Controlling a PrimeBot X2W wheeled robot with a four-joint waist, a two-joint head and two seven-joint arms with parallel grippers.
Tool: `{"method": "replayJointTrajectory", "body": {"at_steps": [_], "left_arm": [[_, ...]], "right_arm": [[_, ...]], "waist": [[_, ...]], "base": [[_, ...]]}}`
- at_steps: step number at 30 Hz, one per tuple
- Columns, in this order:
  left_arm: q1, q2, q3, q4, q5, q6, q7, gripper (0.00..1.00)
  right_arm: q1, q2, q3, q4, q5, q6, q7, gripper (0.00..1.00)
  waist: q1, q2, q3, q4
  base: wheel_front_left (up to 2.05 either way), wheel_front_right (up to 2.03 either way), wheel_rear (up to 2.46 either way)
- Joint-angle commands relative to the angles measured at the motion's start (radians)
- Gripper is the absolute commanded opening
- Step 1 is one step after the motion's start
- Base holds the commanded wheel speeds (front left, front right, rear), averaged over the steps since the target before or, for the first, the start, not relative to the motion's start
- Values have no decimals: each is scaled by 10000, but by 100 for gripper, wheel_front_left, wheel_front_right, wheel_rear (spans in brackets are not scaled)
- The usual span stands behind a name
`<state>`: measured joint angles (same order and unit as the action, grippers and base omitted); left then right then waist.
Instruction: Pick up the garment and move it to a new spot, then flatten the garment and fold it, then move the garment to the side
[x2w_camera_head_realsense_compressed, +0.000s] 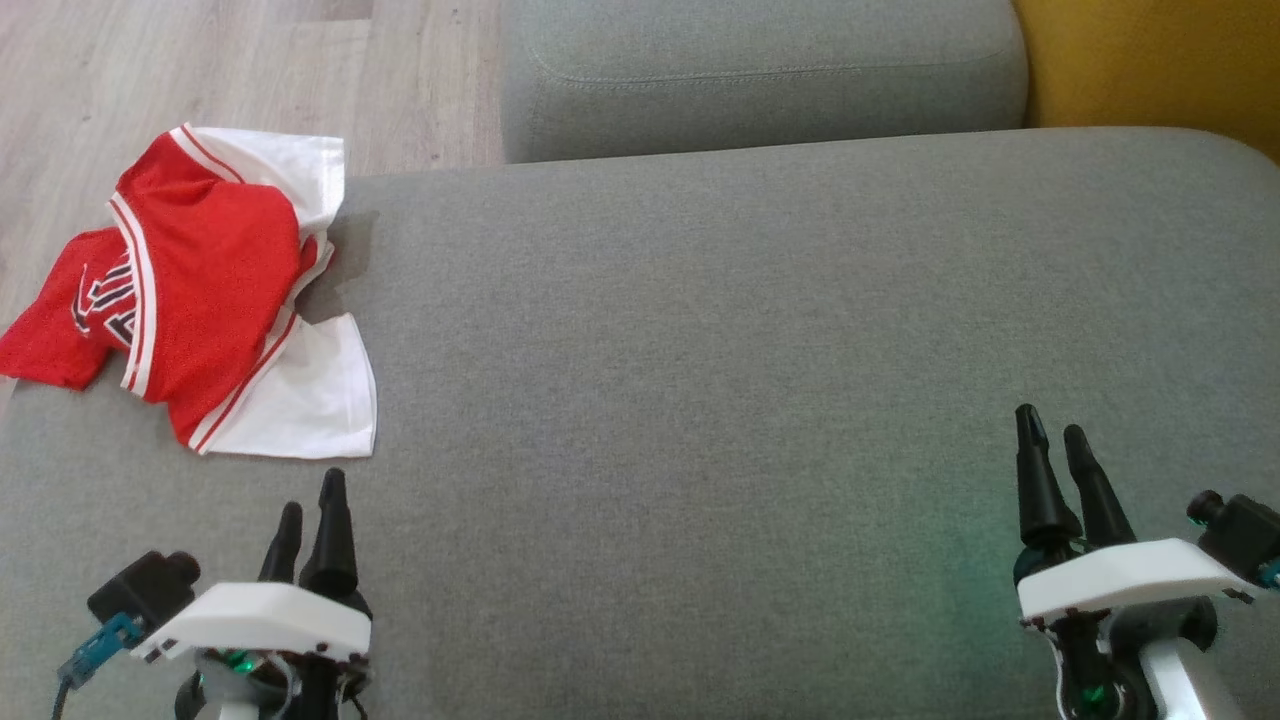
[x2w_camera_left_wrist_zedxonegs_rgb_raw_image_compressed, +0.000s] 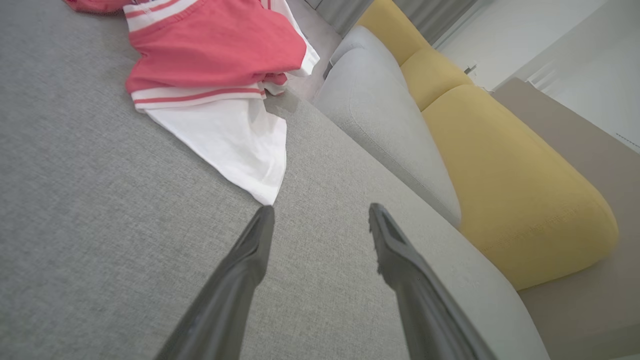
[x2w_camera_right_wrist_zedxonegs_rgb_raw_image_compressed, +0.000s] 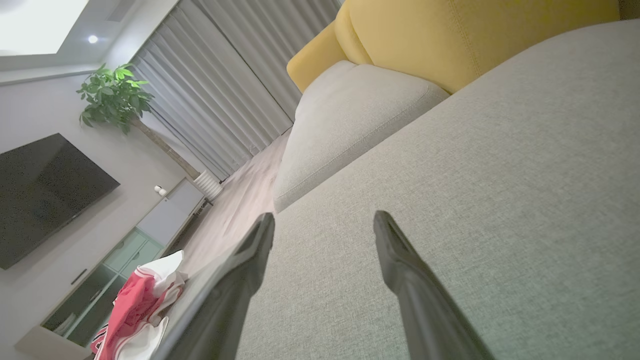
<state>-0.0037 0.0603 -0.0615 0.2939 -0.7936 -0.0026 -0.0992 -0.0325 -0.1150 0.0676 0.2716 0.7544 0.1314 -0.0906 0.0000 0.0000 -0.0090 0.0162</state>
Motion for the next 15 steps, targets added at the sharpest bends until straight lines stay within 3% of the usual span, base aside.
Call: {"method": "replayJointTrajectory", "body": {"at_steps": [1, 15], "left_arm": [[-318, 203, 77, -350, 328, 37, -117, 100], [-258, 199, -65, -391, 2042, 210, -526, 100]], "right_arm": [[-481, -272, 199, -353, -342, -4, -190, 100], [-496, -439, 496, -322, -1897, -5, -603, 100]], "waist": [[0, 0, -4, 11], [0, 0, -31, 63]], "base": [[0, 0, 0], [0, 0, 0]]}}
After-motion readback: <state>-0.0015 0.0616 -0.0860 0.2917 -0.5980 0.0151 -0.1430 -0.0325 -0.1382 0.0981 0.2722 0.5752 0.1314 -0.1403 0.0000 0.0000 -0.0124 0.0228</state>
